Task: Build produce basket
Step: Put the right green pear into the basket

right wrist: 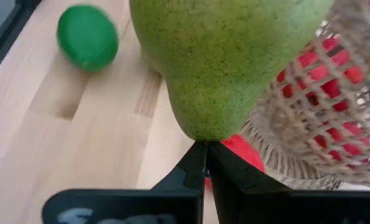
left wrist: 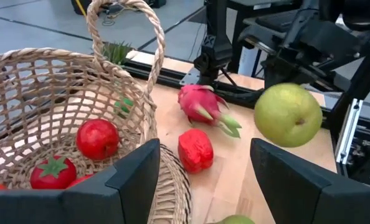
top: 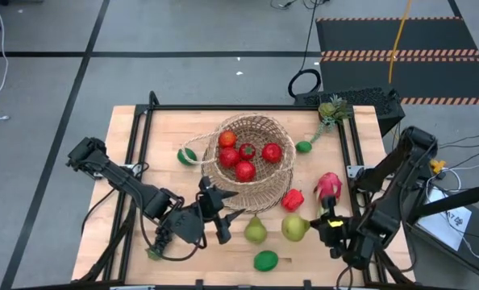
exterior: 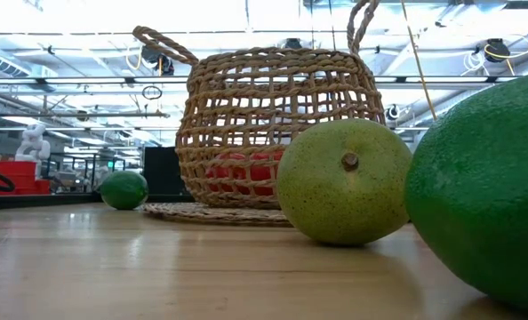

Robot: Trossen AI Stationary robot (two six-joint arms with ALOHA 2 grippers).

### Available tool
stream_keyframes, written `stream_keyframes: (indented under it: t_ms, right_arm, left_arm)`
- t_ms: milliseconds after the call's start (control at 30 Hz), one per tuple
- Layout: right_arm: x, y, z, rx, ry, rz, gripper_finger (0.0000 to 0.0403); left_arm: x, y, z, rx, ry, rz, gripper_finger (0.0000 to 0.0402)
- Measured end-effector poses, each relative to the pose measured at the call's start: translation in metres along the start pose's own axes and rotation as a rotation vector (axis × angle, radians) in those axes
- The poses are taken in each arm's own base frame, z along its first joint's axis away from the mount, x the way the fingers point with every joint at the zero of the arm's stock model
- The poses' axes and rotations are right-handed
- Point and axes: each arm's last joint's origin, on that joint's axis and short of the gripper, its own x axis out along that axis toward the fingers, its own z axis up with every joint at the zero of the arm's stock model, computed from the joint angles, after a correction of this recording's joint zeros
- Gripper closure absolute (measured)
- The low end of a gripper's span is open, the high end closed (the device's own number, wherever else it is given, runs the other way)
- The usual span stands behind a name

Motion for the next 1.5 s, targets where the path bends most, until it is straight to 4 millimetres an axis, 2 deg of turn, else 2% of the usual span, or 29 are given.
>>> stream_keyframes:
  t_ms: [367,967,1233,1500]
  right_arm:
    - [-0.005,-0.007,-0.005,0.035,-0.047,0.023,0.0397]
    - [-0.012,0.0,-0.002,-0.108,-0.156,-0.016,0.0397]
    - [-0.014,0.0,-0.002,-0.249,-0.175,-0.072,0.0397]
    - [-0.014,-0.001,-0.003,-0.616,-0.153,-0.112,0.0399]
  left_arm:
    - [-0.001,-0.001,-0.001,-0.004,0.002,-0.006,0.0151]
    - [-0.006,-0.005,-0.002,-0.02,0.004,-0.023,0.0151]
    - [-0.007,-0.006,-0.003,-0.021,0.006,-0.031,0.0151]
    - [-0.009,-0.008,-0.004,-0.048,0.01,-0.039,0.0151]
